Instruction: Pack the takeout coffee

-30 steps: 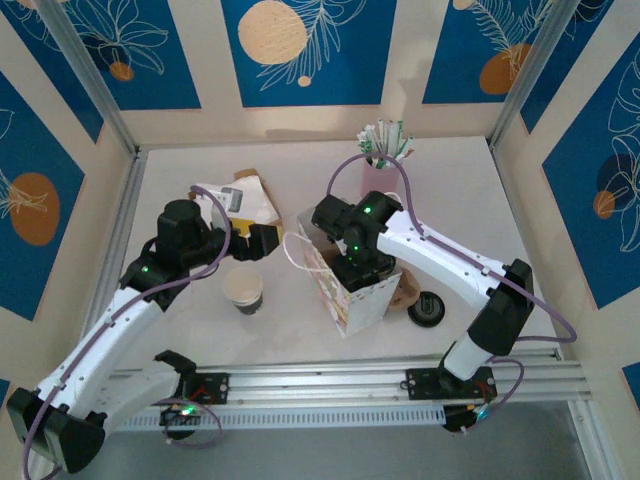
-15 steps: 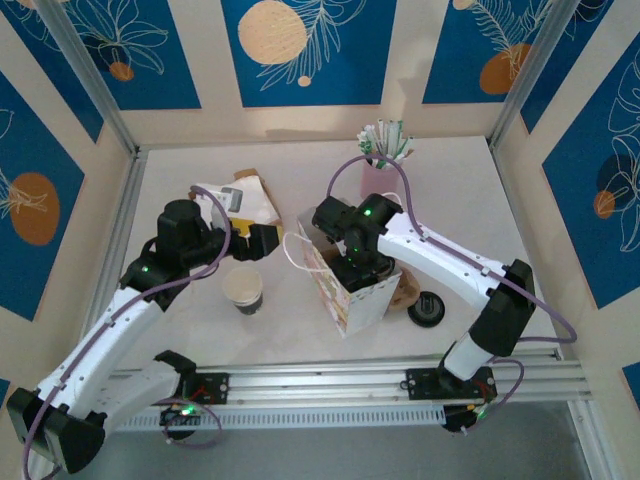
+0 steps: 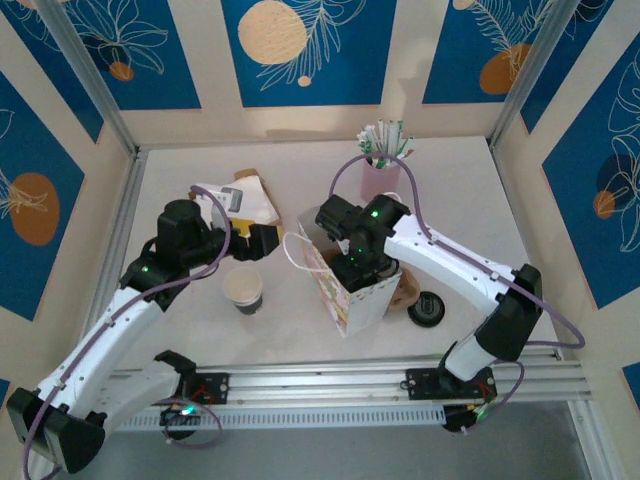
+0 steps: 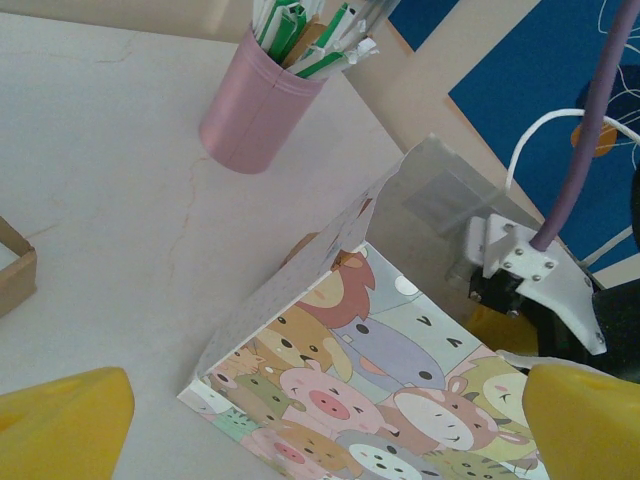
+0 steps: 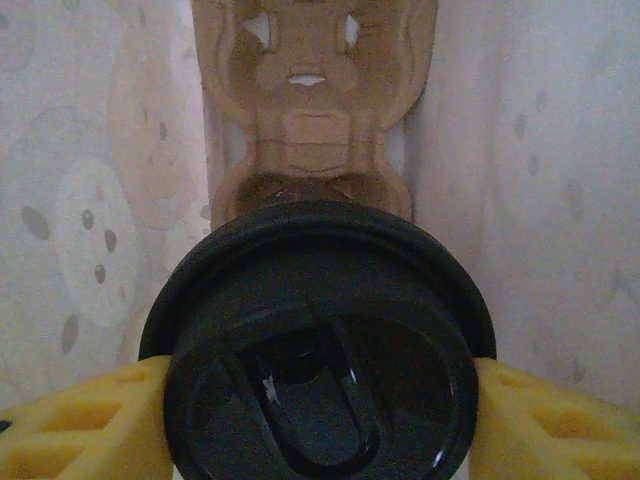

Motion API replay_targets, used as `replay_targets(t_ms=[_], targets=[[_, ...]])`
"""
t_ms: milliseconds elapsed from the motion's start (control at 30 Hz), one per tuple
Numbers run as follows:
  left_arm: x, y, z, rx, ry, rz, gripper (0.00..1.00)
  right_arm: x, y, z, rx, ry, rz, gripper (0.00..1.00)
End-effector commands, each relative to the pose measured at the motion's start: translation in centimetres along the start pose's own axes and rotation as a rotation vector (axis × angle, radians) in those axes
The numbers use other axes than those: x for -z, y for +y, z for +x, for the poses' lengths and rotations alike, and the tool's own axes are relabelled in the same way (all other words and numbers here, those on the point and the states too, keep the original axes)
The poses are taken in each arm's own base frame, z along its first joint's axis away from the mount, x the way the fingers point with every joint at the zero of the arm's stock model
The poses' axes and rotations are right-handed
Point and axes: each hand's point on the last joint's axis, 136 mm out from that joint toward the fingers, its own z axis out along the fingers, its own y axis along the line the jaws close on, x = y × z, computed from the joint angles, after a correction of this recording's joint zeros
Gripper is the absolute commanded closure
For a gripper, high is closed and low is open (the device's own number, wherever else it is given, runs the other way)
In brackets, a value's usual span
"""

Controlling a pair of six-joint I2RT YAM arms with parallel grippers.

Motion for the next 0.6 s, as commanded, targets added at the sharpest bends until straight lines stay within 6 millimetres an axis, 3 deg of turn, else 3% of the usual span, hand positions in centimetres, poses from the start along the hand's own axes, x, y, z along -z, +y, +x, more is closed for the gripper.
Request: replay_targets(t_ms=[0,567], targets=[[-0.15,-0.59,-0.06,-0.024,-0.009,0.026,0.00,0.19,-0.12,0.40,0.014,-0.017,0.000,0.43],[-0.39,-0.53,0.08,-0.024,-0.002,0.026,0.00,0.00,-0.09,0.31,0.016,-0.028,-0.006,0.43]])
